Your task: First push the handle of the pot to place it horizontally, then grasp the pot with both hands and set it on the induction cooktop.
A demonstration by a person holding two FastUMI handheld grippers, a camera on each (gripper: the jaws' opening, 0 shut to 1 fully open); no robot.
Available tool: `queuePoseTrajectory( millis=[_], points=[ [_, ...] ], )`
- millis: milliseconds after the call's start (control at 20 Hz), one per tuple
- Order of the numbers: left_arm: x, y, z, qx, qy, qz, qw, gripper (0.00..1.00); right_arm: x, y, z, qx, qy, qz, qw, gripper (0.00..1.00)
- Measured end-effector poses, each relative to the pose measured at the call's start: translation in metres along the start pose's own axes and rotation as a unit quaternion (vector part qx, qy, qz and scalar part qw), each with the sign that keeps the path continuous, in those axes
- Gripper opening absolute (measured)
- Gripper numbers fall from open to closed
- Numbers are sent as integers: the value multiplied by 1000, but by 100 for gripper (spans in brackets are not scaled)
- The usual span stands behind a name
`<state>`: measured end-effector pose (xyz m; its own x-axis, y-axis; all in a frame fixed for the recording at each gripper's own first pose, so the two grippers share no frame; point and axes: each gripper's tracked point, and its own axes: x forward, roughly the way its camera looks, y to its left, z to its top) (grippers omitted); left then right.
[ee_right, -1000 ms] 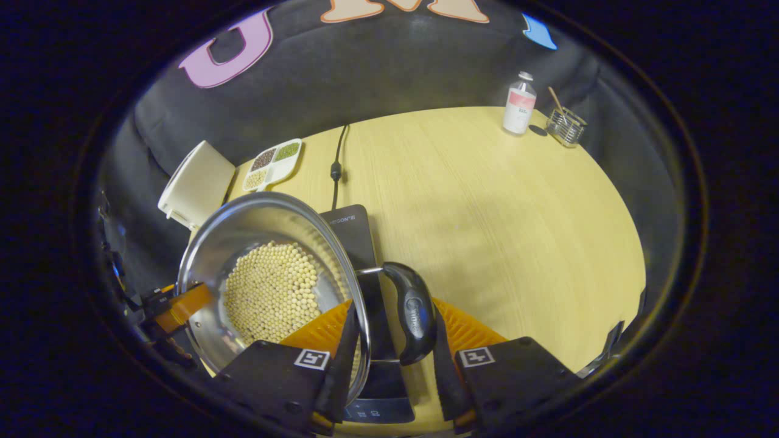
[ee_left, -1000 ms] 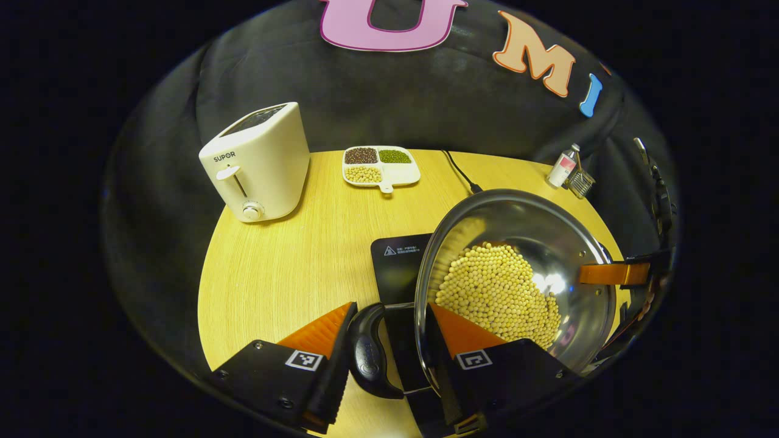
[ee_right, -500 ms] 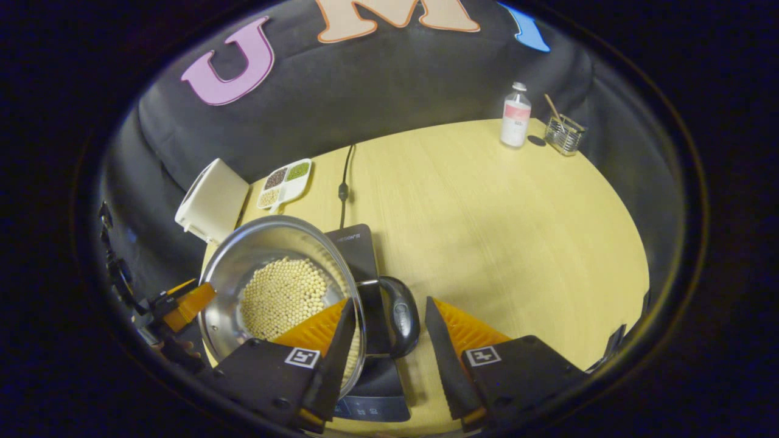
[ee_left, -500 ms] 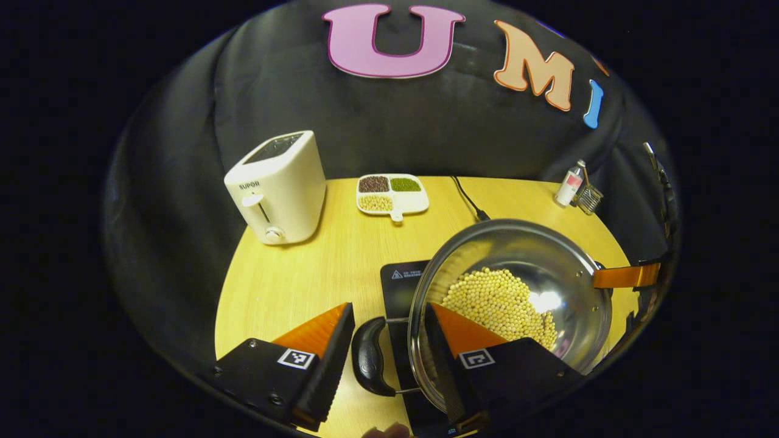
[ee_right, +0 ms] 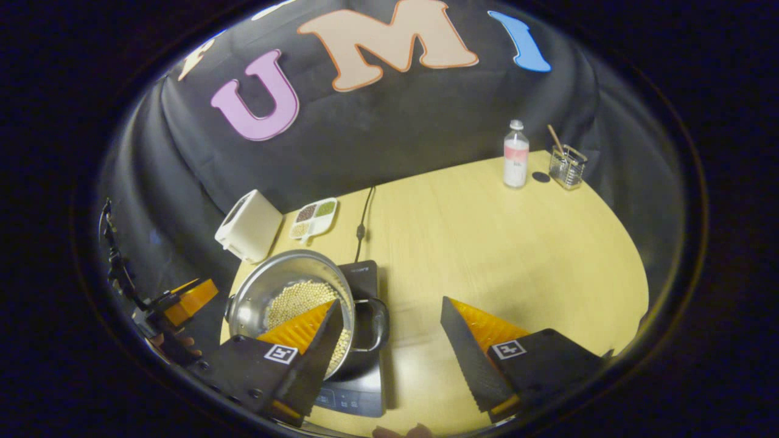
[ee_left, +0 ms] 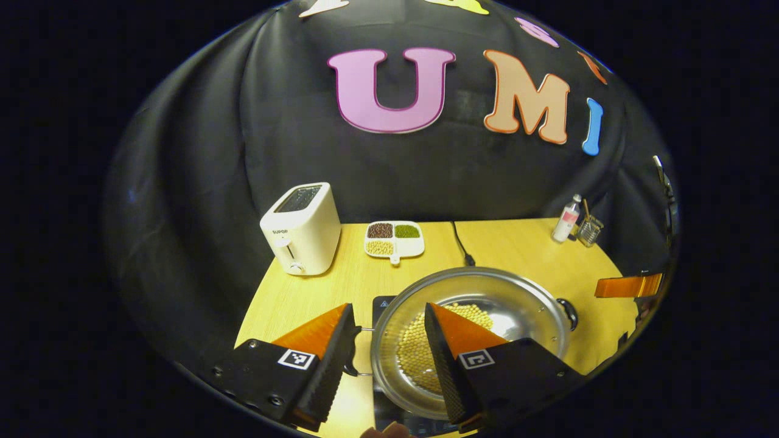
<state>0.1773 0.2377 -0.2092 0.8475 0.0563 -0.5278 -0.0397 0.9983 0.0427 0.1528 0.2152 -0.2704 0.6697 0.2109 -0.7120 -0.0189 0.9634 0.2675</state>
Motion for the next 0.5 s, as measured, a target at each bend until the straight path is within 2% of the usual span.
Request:
queuePoseTrajectory(
  millis=[100,150,200,250,350,400,450,500],
  points=[
    [-25,-26,14,-20,-24,1,1000,71,-23,-9,13,-12,-29,13,999,99],
    [-40,-39,20,-27,-36,0,999,75,-36,-12,21,-20,-49,20,998,92],
    [-55,-51,28,-33,-48,1,998,71,-49,-15,30,-27,-71,29,997,92],
    [-72,-62,36,-42,-63,3,997,71,-63,-17,40,-34,-94,37,994,99],
    [-104,-91,47,-63,-91,-5,994,71,-93,-21,61,-43,-144,51,987,99],
    [-120,-101,52,-67,-105,-5,992,75,-109,-24,65,-45,-163,57,984,92],
    [-133,-110,56,-68,-119,-4,991,75,-122,-26,69,-45,-177,63,981,92],
    [-148,-117,62,-69,-133,-2,989,70,-134,-27,69,-45,-187,68,979,99]
  ],
)
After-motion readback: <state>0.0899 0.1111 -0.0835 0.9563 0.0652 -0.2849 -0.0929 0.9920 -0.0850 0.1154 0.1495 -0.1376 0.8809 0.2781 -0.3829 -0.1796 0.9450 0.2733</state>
